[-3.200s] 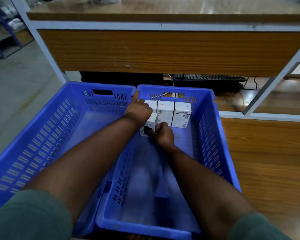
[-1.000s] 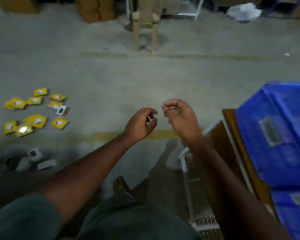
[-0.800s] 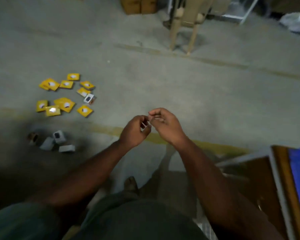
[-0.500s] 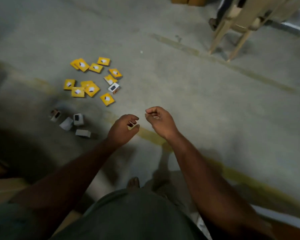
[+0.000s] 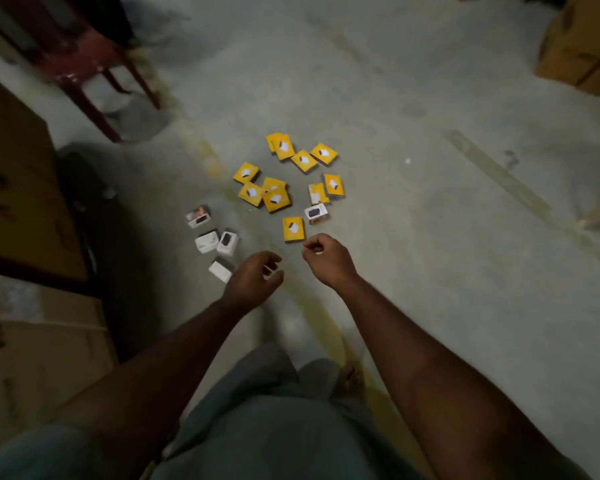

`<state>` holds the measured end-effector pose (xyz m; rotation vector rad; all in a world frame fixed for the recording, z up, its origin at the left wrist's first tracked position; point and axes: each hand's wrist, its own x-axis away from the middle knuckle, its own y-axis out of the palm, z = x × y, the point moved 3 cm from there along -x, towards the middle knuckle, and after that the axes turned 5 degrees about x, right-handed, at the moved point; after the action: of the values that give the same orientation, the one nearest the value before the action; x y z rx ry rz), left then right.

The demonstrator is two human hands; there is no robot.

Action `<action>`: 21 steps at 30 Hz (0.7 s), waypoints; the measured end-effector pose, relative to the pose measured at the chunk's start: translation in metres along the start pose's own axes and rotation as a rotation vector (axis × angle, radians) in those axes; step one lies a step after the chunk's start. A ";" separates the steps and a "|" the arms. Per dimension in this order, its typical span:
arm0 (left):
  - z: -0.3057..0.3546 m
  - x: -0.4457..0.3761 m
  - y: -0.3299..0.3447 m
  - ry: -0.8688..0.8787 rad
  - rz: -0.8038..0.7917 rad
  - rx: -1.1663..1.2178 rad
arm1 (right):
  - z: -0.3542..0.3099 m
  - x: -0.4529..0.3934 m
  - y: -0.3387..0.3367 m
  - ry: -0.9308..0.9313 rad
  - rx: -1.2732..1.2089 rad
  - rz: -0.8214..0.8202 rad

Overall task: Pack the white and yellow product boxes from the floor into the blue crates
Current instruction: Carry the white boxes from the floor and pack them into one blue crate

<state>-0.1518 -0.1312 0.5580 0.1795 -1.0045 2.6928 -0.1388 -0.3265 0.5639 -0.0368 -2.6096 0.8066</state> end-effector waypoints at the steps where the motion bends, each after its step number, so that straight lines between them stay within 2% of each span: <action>1: -0.001 -0.010 -0.003 -0.023 0.019 -0.009 | -0.004 -0.015 -0.001 0.008 0.006 -0.014; 8: -0.043 -0.114 -0.036 -0.202 0.088 -0.063 | -0.031 -0.136 0.038 0.028 0.102 -0.169; 14: -0.105 -0.225 -0.060 -0.316 0.082 -0.066 | -0.057 -0.255 0.084 0.040 0.223 -0.150; 17: -0.154 -0.275 -0.056 -0.395 0.054 -0.074 | -0.042 -0.322 0.116 0.043 0.291 -0.177; 21: -0.240 -0.339 -0.023 -0.523 0.056 -0.064 | 0.012 -0.409 0.168 -0.003 0.402 -0.257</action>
<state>0.1735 -0.0247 0.3223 0.8893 -1.2421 2.7157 0.2153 -0.2512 0.3102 0.4042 -2.3401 1.2101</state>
